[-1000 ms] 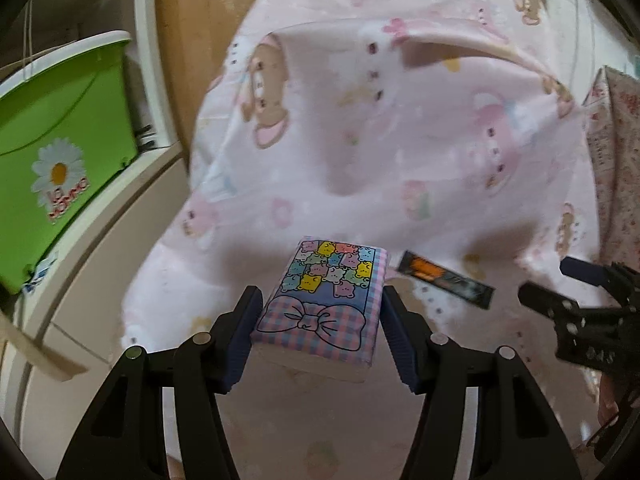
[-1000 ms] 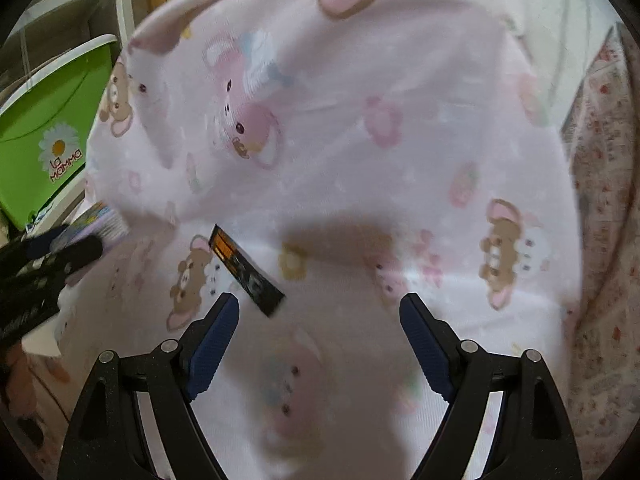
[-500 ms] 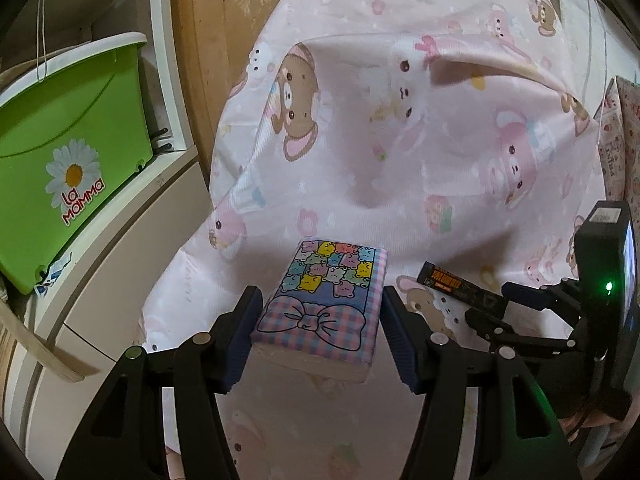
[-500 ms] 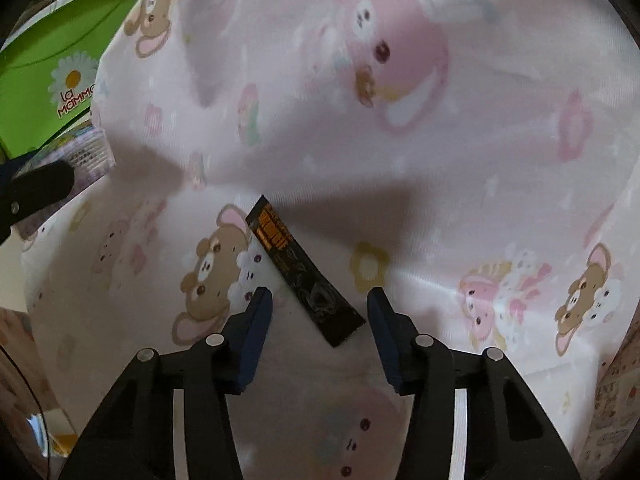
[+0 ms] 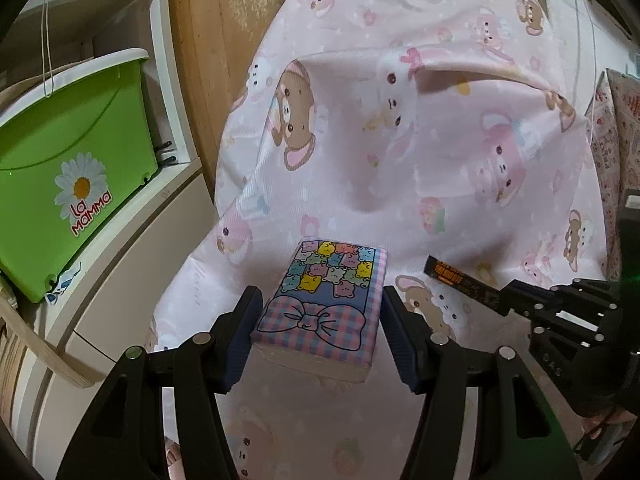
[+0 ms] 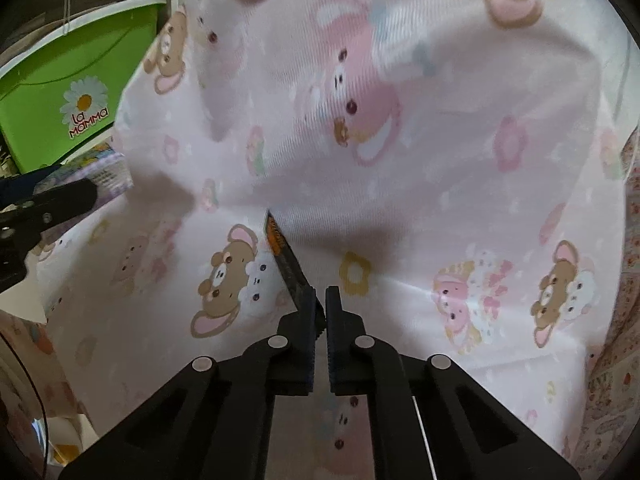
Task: Collect trash
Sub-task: 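Close the right gripper on the black packet's end and lift it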
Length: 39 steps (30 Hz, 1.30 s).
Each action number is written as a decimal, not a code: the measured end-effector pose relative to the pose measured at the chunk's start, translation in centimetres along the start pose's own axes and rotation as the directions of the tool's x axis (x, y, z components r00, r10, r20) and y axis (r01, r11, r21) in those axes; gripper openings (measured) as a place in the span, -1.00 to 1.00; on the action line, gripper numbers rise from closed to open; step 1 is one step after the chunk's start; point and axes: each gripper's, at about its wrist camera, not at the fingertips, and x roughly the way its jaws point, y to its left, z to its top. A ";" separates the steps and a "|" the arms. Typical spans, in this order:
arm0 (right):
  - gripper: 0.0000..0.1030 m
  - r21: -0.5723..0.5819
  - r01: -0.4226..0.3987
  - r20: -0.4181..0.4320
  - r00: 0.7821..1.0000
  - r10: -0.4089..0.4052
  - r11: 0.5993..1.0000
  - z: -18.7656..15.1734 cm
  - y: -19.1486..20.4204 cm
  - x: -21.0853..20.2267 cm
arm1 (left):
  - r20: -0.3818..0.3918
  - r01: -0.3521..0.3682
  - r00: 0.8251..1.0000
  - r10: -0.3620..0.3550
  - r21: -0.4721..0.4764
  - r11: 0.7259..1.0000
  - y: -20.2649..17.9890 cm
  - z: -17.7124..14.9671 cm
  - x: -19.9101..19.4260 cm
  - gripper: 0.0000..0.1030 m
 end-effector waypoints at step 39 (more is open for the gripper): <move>0.28 -0.037 -0.072 -0.086 0.994 0.069 0.997 -1.4 0.9 -1.2 | -0.011 0.000 1.000 0.000 -0.032 0.999 2.3 -0.9 -1.3 0.13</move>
